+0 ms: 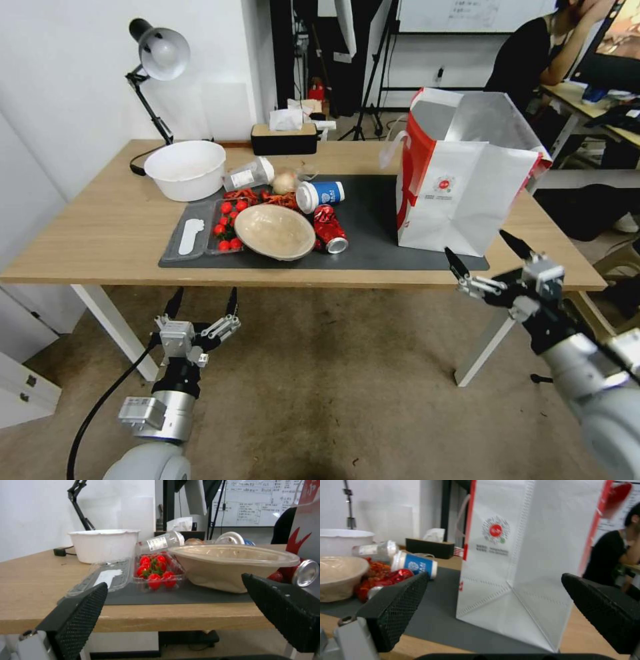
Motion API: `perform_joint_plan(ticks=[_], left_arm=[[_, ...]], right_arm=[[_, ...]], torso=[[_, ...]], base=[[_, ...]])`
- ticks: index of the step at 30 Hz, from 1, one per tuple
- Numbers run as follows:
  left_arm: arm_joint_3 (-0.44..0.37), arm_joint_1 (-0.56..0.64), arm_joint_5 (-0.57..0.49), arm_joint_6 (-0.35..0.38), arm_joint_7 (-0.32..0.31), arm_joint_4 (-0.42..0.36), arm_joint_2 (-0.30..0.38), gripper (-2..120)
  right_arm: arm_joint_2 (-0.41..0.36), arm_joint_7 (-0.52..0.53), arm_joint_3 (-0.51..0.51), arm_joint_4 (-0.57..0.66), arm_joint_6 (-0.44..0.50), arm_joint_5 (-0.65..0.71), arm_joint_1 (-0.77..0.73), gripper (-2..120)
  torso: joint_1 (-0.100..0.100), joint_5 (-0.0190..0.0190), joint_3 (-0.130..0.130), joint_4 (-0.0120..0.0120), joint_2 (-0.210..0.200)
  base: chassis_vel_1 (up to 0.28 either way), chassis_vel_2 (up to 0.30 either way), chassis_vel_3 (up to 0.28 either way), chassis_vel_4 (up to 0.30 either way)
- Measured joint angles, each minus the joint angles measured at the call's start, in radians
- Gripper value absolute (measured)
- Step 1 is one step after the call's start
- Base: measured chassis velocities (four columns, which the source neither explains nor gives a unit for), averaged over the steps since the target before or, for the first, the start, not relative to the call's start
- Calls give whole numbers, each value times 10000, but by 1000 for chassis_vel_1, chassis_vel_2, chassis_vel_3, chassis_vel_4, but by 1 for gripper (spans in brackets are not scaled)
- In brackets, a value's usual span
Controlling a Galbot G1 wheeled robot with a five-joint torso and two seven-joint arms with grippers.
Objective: Pick up the food delivery bag from the floor and place it on the table.
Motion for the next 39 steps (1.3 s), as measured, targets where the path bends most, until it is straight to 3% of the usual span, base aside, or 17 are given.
perform_joint_plan(ticks=[5, 13, 39], left_arm=[[1, -23, -12, -64, -1, 62, 10, 100], [-1, -36, -73, -126, -25, 123, 46, 100], [-45, -32, -154, -181, -24, 118, 114, 100]], right_arm=[[836, 313, -563, -637, 781, -704, -176, 100], [1409, 761, -1180, -1437, 1236, -1420, -182, 100], [1462, 837, -1470, -1587, 1151, -1453, 71, 100]], torso=[[0, -1, 1, 1, 0], [0, 2, 1, 1, -1], [1, 1, 2, 1, -1]], base=[[0, 0, 0, 0], [0, 0, 0, 0], [0, 0, 0, 0]])
